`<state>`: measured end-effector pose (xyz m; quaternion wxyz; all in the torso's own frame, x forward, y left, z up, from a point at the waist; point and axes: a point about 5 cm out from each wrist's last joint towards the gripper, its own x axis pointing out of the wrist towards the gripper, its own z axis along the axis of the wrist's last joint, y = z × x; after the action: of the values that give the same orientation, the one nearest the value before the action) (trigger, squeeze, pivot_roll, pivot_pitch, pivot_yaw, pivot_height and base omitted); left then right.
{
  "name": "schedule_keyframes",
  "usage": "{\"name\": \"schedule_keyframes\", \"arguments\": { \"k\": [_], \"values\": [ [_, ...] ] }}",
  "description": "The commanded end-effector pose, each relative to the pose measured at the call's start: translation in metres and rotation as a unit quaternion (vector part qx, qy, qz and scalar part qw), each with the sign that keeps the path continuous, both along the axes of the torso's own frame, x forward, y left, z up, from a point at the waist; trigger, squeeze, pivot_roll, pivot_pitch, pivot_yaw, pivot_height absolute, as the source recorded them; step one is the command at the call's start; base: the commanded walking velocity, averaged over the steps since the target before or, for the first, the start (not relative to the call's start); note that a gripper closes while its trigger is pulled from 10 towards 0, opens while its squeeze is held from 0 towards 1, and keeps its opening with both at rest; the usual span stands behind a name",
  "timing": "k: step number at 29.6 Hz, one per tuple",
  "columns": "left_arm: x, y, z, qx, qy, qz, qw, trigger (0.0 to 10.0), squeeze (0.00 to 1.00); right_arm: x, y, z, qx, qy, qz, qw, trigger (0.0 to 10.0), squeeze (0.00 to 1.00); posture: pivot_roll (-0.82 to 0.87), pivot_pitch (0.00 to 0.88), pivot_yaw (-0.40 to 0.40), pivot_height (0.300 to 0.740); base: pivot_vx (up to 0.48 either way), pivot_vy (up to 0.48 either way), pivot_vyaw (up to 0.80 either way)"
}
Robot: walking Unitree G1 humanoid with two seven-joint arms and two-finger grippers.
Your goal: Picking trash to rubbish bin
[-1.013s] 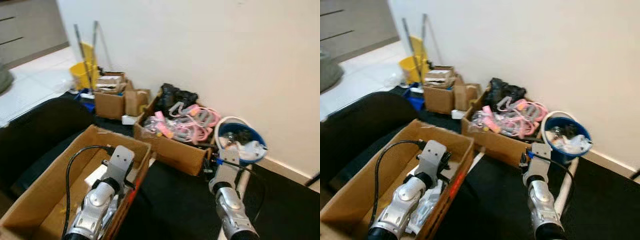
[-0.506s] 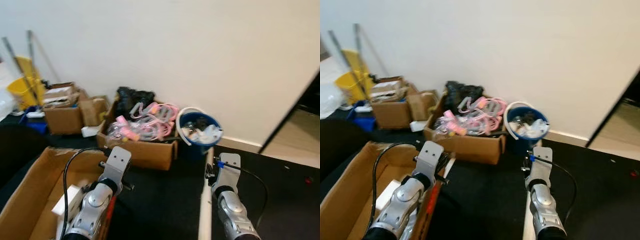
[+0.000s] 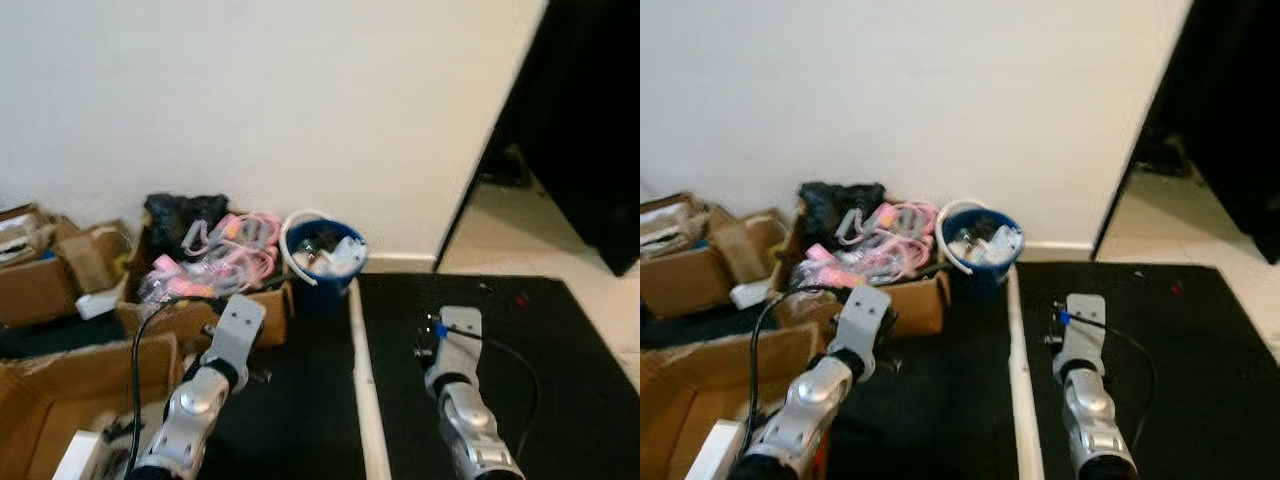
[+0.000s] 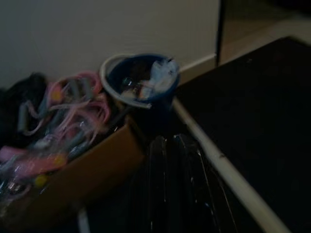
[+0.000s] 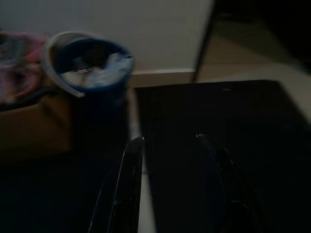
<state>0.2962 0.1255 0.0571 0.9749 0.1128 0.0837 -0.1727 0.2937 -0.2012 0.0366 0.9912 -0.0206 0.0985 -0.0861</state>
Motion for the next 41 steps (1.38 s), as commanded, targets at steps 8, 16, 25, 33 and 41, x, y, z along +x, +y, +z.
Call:
{"name": "schedule_keyframes", "arguments": {
  "k": [8,16,25,33,41],
  "values": [
    [0.002,0.006,-0.004,-0.007,0.008,0.016,1.000,10.0,0.00,0.000,0.009,-0.003,0.008,0.012,0.003,1.000,10.0,0.00,-0.03,0.052,0.022,0.740,0.000,0.000,-0.80],
    [0.004,0.009,-0.003,-0.010,0.008,0.025,1.000,10.0,0.00,0.001,0.009,-0.003,0.001,0.014,0.010,1.000,10.0,0.00,-0.03,0.053,0.016,0.740,0.000,0.000,-0.80],
    [0.009,0.023,-0.002,-0.029,0.011,0.074,0.997,10.0,0.00,0.004,0.017,-0.006,-0.003,0.032,0.035,0.999,10.0,0.00,-0.03,0.062,0.015,0.740,0.000,0.000,-0.80],
    [0.011,0.010,-0.003,-0.016,0.015,0.037,0.999,10.0,0.00,0.007,0.003,-0.001,-0.009,0.024,0.016,1.000,10.0,0.00,-0.04,0.054,0.048,0.740,0.000,0.000,-0.80],
    [0.012,0.001,-0.004,-0.024,0.014,0.016,0.999,10.0,0.00,0.000,-0.007,-0.003,-0.001,0.021,-0.013,1.000,10.0,0.00,-0.05,0.064,0.052,0.740,0.000,0.000,-0.80]
  ]
}}
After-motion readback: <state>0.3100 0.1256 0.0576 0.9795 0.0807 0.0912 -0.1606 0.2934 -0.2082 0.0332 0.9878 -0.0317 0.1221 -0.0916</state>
